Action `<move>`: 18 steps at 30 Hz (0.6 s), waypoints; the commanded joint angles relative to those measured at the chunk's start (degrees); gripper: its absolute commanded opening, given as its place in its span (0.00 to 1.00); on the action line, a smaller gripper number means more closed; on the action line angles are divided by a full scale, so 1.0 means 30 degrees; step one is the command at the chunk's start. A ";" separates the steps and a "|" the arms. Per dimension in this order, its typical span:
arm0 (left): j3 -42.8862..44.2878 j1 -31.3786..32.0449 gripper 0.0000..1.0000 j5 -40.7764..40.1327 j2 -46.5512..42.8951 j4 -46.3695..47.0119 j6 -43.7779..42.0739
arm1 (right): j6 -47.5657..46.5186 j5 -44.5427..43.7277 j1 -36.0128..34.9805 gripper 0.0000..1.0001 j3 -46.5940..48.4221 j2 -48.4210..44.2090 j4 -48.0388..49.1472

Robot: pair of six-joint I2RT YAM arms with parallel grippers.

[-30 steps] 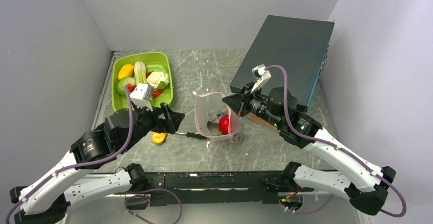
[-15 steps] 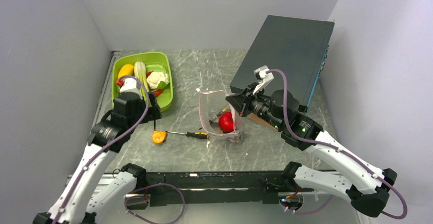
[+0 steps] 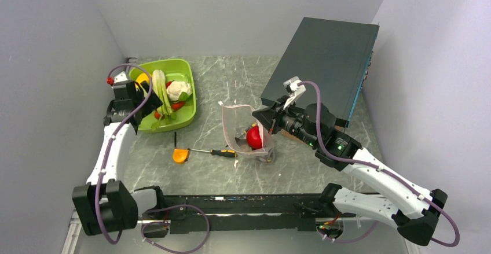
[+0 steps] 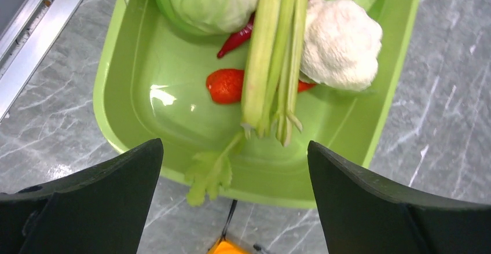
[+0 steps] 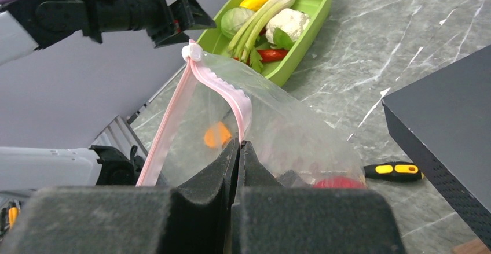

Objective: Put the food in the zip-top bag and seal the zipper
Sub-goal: Pick up the fake vegetable from the bin.

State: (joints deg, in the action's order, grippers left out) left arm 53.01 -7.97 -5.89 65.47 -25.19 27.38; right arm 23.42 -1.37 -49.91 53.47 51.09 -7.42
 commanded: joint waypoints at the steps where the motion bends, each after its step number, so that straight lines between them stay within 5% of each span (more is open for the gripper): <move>1: 0.2035 -0.0665 1.00 -0.0702 0.2169 0.1973 0.0959 | -0.0241 0.0843 -0.0017 0.00 0.0002 0.0067 0.1145; 18: 0.3715 -0.3083 1.00 0.1388 0.9463 0.5014 0.8440 | -0.0071 0.0911 -0.0037 0.00 0.0312 -0.0098 0.0866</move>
State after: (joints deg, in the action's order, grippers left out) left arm 61.98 -17.06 -4.03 91.79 -14.48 46.54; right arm 23.51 0.56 -49.91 53.28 50.94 -6.76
